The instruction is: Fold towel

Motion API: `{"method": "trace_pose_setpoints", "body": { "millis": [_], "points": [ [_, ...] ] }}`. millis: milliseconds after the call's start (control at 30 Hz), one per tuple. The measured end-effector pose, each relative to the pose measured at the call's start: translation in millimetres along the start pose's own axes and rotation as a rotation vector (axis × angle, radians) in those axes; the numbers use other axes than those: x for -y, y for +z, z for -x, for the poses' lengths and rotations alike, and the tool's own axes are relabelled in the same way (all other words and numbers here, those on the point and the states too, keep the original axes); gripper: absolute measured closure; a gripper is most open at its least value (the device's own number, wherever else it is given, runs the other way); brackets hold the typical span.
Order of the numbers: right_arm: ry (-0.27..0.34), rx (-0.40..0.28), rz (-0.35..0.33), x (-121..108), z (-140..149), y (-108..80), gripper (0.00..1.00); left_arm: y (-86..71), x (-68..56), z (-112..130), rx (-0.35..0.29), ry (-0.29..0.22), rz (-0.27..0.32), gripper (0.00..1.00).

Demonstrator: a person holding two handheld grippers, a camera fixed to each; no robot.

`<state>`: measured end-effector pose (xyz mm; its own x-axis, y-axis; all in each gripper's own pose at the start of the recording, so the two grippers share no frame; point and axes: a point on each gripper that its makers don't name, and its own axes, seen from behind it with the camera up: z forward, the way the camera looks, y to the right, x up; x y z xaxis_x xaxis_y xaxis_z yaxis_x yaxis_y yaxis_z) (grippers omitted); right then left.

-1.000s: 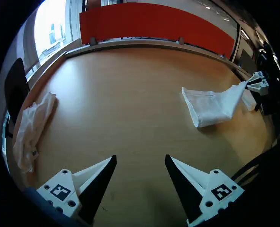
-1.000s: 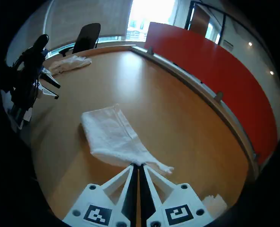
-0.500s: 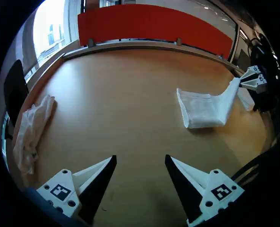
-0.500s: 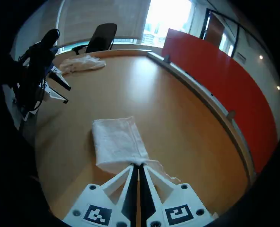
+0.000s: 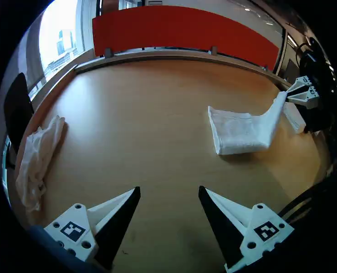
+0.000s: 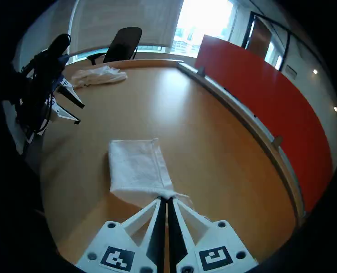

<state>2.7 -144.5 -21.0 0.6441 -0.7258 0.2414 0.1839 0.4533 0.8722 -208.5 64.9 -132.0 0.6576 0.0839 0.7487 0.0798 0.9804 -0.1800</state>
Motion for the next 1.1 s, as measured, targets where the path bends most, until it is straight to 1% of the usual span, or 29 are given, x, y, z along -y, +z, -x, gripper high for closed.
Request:
{"method": "trace_pose_setpoints", "body": {
  "millis": [500, 900, 1100],
  "points": [
    [-0.003, -0.001, 0.022, -10.7, 2.0, -7.3, 0.98, 1.3, -3.1, 0.2, 0.002, 0.003, 0.002, 0.05],
    [0.006, 0.0, 0.073, -34.2, 6.7, -24.1, 0.98, 2.1, -4.7, -1.6, 0.001, 0.006, 0.002, 0.05],
    [0.009, 0.006, 0.092, -42.2, 13.0, -30.3, 0.98, 3.3, -7.4, -2.9, 0.002, 0.011, 0.005, 0.05]
  ]
}}
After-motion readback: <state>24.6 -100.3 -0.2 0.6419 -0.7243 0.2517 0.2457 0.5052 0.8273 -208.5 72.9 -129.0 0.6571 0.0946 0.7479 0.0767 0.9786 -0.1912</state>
